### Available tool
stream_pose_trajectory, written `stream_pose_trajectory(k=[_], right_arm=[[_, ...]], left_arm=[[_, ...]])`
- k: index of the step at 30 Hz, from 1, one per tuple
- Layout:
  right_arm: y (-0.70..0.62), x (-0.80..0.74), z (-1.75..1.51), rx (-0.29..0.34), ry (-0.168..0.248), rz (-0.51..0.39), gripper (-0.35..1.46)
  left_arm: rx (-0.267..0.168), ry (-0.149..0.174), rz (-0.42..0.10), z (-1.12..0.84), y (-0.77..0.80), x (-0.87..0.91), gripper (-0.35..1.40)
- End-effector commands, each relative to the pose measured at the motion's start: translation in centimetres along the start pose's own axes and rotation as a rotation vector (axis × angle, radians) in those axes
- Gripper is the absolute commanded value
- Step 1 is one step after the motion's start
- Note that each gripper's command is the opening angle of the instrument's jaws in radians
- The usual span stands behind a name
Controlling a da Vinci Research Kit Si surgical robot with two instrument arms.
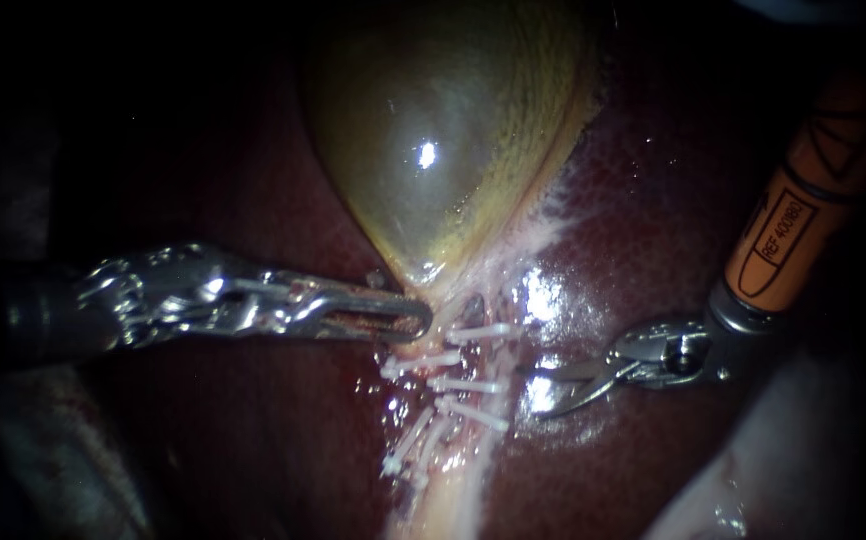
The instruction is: Go to the cutting position right tube
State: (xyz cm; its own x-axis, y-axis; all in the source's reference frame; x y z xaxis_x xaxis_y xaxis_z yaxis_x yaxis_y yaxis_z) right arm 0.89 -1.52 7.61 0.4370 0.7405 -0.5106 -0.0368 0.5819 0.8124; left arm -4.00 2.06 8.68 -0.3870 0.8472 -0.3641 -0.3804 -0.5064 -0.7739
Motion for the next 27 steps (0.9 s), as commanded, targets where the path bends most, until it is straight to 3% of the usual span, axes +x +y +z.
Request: stream_pose_trajectory(k=[1, 6, 10, 22, 27], right_arm=[[0.0, 0.0, 0.0, 0.0, 0.0, 0.0, 1.0], [-0.01, 0.0, 0.04, -0.002, 0.001, 0.0, 1.05], [-0.02, -0.01, 0.09, -0.003, 0.002, -0.001, 1.06], [-0.03, -0.03, 0.16, -0.004, 0.005, 0.056, 1.06], [-0.02, -0.04, 0.19, -0.004, 0.006, 0.097, 1.06]], left_arm=[[-0.001, 0.0, 0.0, -0.01, 0.0, 0.0, -0.35], [-0.006, 0.001, 0.0, -0.07, 0.0, 0.0, -0.35], [-0.004, -0.018, 0.006, -0.12, 0.01, 0.0, -0.35], [0.024, -0.125, 0.174, -0.2, 0.02, -0.04, -0.35], [0.031, -0.148, 0.226, -0.26, 0.08, -0.02, -0.35]])
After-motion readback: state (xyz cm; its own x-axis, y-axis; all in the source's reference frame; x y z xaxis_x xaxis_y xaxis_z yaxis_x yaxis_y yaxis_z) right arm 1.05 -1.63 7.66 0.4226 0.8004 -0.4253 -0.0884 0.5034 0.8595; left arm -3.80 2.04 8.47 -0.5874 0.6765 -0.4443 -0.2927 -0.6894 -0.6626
